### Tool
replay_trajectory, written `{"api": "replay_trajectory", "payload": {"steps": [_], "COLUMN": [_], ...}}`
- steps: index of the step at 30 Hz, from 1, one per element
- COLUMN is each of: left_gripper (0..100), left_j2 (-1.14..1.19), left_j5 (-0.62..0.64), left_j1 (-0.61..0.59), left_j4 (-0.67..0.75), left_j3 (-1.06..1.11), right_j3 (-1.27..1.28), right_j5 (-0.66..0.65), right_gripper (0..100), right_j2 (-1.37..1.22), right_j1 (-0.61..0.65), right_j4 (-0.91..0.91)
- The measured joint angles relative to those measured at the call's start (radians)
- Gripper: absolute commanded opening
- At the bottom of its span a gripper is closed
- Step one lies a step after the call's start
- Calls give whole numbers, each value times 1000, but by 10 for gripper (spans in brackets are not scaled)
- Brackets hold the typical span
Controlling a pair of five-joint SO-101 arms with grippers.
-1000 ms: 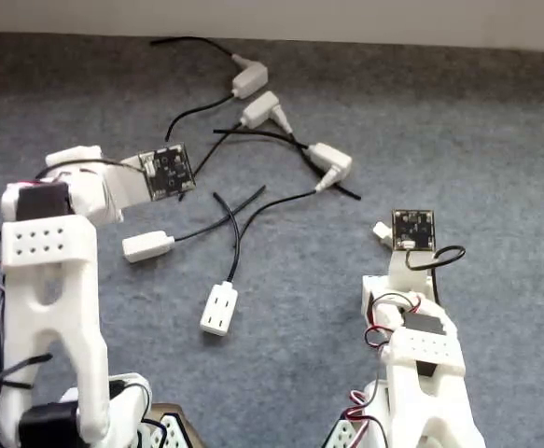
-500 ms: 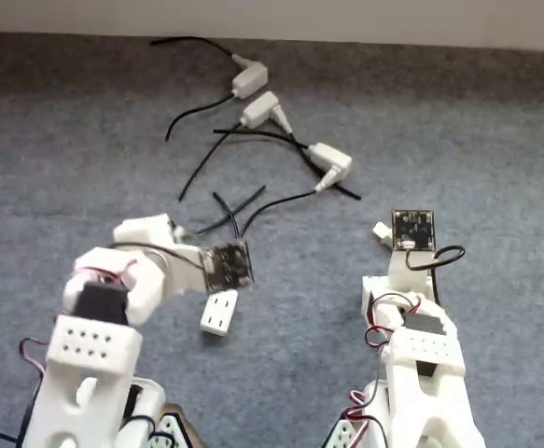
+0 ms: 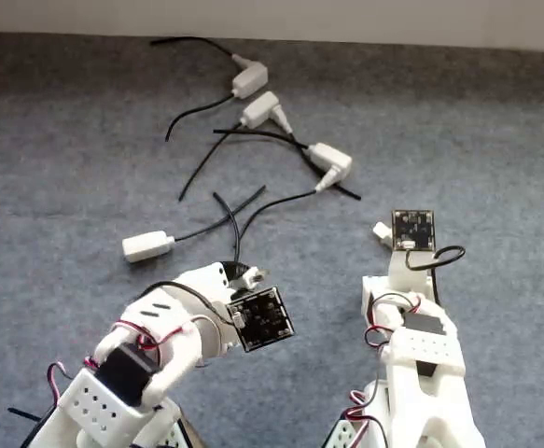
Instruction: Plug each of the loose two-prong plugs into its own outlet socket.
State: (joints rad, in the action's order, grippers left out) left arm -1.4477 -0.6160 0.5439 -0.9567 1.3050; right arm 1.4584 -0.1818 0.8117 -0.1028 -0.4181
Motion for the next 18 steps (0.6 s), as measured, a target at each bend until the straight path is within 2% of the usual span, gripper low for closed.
{"api": "replay_trajectory", "payload": {"steps": [4, 11, 15, 18], "left_gripper": [7, 7, 7, 7], "left_j2": [-21, -25, -25, -25], "left_j5": [178, 394, 585, 689], "left_j1": [31, 31, -5, -29], "left_j4": [55, 114, 230, 356], "left_j3": [0, 0, 0, 23], "right_j3": [0, 0, -25, -120], "right_j5": [0, 0, 0, 0], "right_gripper": [6, 6, 6, 6], "right_j2": [0, 0, 0, 0], "right_j1": [0, 0, 0, 3], "right_j4": [0, 0, -6, -78]}}
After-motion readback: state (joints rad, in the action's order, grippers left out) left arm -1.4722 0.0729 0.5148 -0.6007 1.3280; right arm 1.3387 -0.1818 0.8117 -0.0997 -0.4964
